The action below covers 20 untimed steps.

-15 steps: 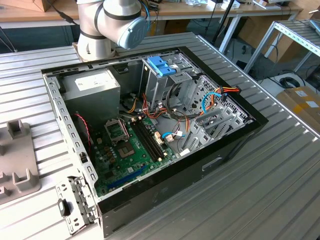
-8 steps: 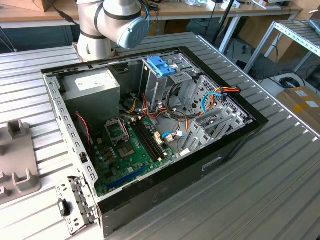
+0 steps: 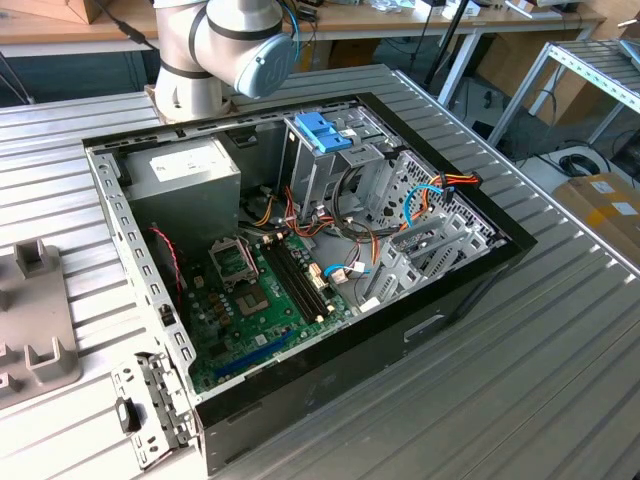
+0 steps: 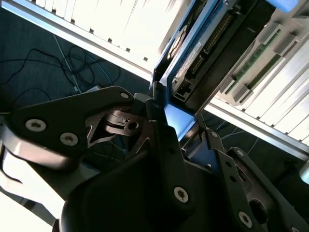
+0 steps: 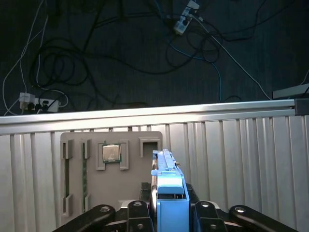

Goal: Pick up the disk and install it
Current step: 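Pick up the disk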

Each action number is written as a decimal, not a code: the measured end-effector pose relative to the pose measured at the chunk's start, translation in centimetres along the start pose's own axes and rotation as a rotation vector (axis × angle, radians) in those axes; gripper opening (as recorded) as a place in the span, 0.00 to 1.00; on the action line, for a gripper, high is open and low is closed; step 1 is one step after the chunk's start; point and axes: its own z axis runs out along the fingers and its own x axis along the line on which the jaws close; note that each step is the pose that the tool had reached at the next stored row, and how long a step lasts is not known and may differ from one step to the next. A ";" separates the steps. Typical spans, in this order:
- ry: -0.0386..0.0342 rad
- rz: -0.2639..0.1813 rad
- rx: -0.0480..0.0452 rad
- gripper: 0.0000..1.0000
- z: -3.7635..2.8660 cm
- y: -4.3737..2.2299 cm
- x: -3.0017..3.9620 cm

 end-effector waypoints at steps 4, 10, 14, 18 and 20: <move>0.0058 0.000 0.0004 0.37 -0.29 0.00 -0.02; 0.0059 0.000 0.0005 0.37 -0.98 0.03 -0.07; 0.0060 0.000 0.0004 0.37 -1.45 0.05 -0.11; 0.0060 0.000 0.0004 0.37 -1.75 0.06 -0.13; 0.0060 0.000 0.0004 0.37 -1.92 0.07 -0.14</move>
